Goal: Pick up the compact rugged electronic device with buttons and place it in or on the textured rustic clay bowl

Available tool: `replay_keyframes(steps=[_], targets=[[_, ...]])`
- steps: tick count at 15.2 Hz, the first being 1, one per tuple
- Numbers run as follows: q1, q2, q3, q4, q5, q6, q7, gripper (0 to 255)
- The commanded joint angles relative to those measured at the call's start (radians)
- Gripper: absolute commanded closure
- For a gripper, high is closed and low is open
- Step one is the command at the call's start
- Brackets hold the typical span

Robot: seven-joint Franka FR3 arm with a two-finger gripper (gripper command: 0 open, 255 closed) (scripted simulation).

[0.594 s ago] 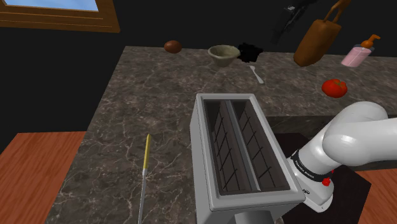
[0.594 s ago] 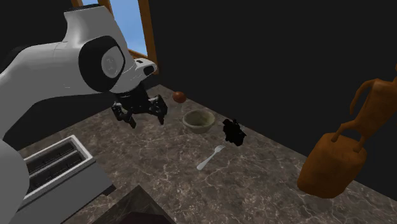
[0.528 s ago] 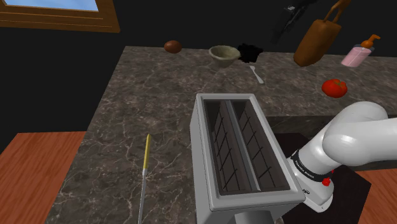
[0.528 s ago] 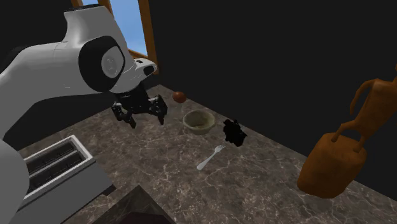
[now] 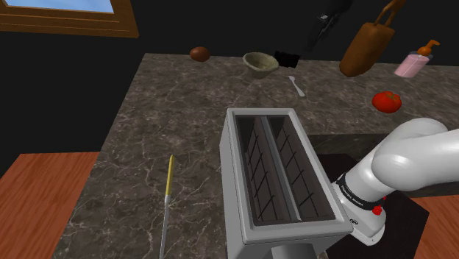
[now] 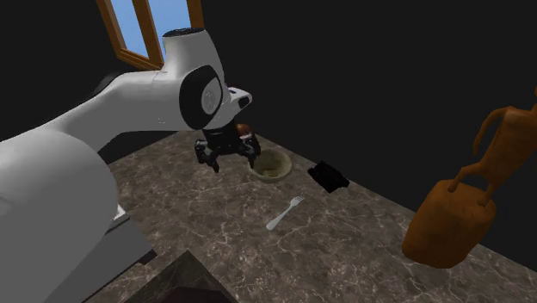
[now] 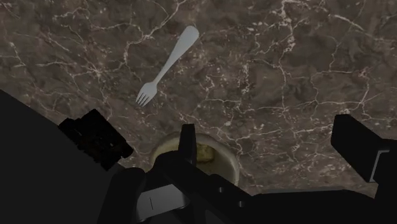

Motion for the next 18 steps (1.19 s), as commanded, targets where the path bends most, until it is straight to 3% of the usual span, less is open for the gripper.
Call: replay_keyframes(steps=[1,10,18], targets=[[-0.007,0.054,-0.029,0.010,-0.012,0.043,-0.030,0],[-0.033,0.332,-0.164,0.121,-0.023,0.209,-0.184,0],[-0.058,0.621,-0.258,0.305,0.051,0.304,-0.343,0]])
